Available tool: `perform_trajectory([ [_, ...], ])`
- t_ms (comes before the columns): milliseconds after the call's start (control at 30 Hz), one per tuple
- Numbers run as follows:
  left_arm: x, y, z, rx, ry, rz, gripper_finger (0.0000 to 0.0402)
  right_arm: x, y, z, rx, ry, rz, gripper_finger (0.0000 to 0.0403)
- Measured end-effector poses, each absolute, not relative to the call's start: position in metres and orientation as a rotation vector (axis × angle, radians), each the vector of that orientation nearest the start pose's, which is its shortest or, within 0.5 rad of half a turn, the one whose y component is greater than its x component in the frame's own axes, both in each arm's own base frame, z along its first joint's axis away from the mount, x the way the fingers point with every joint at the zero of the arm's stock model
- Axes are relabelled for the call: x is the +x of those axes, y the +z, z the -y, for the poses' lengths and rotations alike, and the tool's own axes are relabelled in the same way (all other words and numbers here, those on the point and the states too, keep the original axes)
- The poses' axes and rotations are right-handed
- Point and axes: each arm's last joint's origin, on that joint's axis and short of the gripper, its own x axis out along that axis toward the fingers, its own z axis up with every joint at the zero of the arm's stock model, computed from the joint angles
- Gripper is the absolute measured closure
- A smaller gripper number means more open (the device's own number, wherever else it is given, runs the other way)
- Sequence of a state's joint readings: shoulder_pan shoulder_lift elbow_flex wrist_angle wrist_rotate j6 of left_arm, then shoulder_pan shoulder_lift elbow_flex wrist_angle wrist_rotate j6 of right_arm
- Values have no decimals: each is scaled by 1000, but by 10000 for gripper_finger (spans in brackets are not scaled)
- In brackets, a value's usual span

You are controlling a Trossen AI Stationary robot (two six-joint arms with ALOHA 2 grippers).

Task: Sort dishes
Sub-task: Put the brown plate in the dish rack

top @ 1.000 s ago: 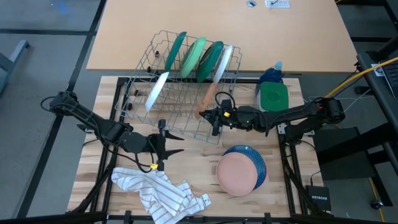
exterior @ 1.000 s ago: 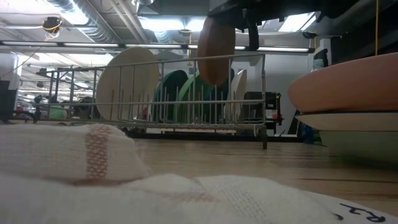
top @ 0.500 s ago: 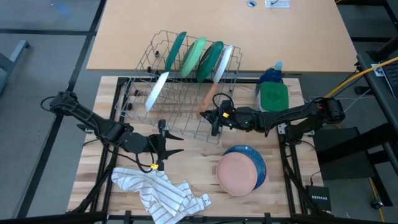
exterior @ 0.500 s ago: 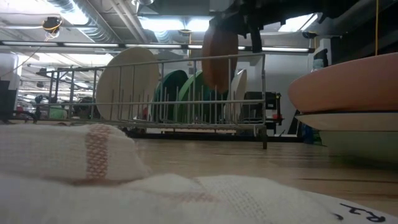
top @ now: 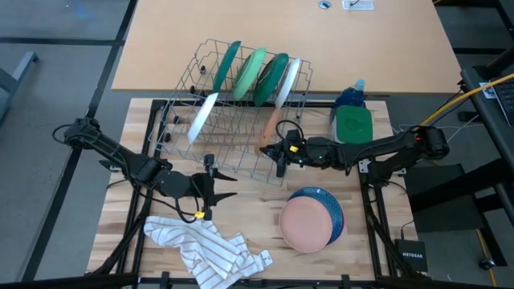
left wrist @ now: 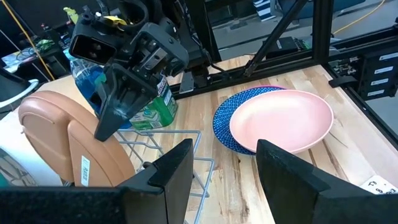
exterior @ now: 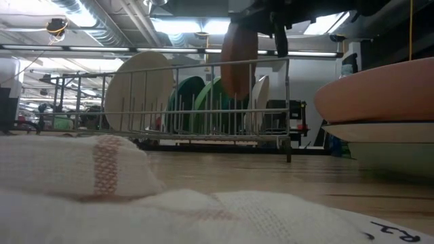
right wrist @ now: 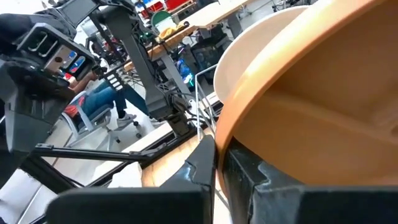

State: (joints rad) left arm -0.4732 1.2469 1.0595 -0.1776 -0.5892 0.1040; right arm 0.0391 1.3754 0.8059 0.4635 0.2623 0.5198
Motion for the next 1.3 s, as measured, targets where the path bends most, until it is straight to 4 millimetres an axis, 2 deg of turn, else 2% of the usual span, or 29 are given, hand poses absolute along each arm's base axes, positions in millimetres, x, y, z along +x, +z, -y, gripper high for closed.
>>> perform_trajectory([
  [567, 251, 334, 110, 288, 98, -320, 235, 291, 284, -4, 530, -233, -31, 382],
  [867, 251, 334, 110, 288, 100, -321, 235, 289, 274, -3, 545, -310, -125, 382],
  [1300, 251, 334, 110, 291, 99, -321, 235, 288, 269, -2, 548, -333, -155, 382],
])
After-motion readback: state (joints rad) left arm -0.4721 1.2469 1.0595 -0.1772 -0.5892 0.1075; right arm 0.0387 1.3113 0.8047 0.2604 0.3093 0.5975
